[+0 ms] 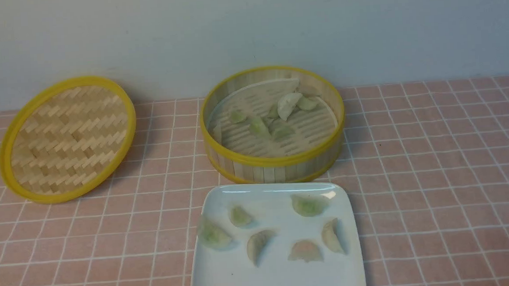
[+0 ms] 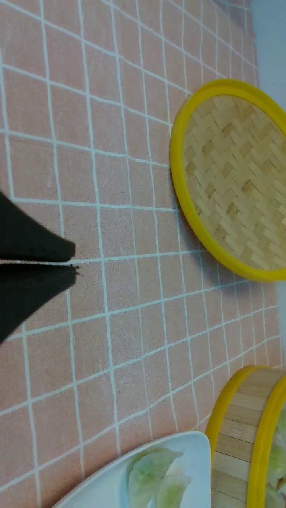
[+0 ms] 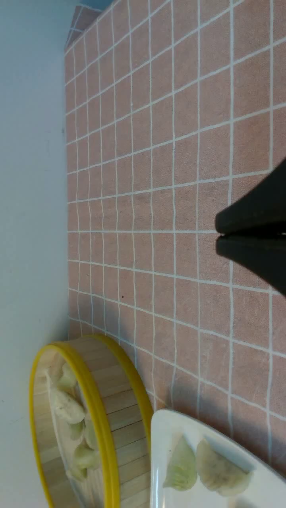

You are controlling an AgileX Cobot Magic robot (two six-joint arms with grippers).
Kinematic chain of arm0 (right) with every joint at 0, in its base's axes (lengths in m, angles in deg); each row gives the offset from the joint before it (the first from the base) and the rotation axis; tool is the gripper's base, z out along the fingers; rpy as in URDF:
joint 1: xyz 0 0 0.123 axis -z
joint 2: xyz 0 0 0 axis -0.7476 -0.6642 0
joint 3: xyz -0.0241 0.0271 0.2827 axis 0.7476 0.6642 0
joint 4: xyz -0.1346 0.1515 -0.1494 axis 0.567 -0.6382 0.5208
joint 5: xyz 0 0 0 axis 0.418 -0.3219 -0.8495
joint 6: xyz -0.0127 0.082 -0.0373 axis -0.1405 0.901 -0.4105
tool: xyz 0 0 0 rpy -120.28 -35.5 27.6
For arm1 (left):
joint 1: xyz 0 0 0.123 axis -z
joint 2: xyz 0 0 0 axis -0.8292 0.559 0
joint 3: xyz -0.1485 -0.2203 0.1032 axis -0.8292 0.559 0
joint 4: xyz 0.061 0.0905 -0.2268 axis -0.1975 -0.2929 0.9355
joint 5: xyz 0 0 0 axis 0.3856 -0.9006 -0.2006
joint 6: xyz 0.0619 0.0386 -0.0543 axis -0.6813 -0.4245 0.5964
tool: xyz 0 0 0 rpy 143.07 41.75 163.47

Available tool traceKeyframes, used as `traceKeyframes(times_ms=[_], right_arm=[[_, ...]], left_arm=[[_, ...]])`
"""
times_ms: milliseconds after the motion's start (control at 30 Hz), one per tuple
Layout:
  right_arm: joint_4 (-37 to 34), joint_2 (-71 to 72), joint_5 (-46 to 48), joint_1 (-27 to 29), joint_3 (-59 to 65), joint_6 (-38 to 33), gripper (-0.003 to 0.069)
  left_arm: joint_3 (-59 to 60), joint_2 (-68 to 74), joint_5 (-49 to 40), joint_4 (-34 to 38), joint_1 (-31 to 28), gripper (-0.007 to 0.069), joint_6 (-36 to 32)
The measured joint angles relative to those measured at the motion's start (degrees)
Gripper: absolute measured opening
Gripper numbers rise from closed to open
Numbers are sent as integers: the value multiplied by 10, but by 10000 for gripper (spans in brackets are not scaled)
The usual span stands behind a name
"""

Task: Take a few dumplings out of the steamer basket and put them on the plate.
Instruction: Use the left arm to grab a dumpling from the steamer

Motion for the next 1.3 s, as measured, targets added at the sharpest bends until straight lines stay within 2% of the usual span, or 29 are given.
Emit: traceKeyframes(times_ms=[733,800,1000,1100,1233,1300], right_arm=[[0,0,0,0,0,0,-15],[0,0,0,0,0,0,-15],[0,0,0,0,0,0,-15],[0,0,0,0,0,0,-15],[-1,0,0,0,0,0,-15],[-23,0,-9,0,2,10,-15]], left_arm=[[1,0,14,-8,0,-6,-10],[2,0,40,5,0,-6,0],[2,0,217,145,0,-6,71],[2,0,278,203,0,-6,78],[2,0,364,258,0,-6,92],[0,0,408,269,0,-6,122]])
